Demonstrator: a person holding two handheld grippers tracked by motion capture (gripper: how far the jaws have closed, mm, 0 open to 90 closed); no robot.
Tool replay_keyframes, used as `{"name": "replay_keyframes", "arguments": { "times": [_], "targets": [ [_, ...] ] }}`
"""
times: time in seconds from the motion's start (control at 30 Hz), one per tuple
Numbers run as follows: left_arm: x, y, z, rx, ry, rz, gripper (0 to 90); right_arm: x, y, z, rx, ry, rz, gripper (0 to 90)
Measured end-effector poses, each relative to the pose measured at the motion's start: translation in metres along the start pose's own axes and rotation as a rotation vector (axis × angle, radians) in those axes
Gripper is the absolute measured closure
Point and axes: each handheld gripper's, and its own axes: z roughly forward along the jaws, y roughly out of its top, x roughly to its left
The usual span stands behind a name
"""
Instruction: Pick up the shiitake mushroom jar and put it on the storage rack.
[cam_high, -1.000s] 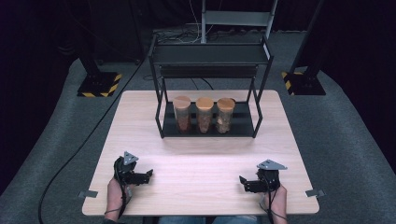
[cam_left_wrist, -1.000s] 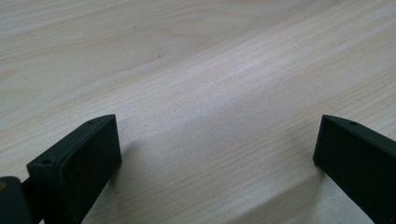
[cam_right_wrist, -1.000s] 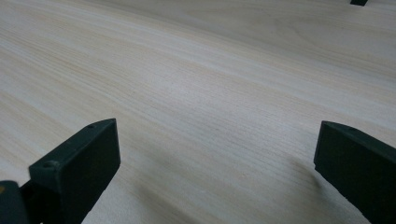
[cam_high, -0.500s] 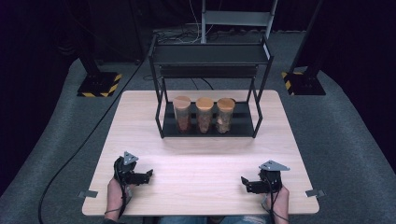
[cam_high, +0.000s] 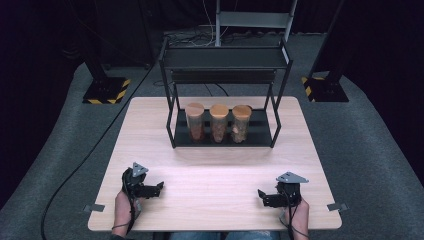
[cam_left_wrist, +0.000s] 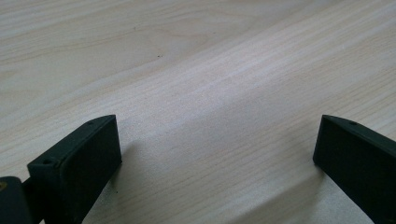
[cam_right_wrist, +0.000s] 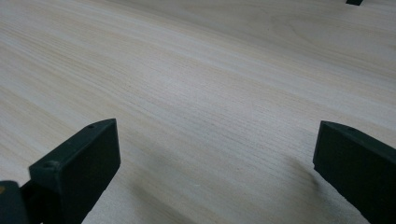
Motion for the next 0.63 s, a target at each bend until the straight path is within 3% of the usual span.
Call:
{"name": "replay_keyframes", "arguments": {
  "times": [0.63],
  "targets": [
    [-0.0003,-0.0001,-0.0002,0.001,0.0,-0.003,0.3,-0.0024,-0.0009,-0.0021,-0.016,0.031,0.007,0.0]
  ]
}}
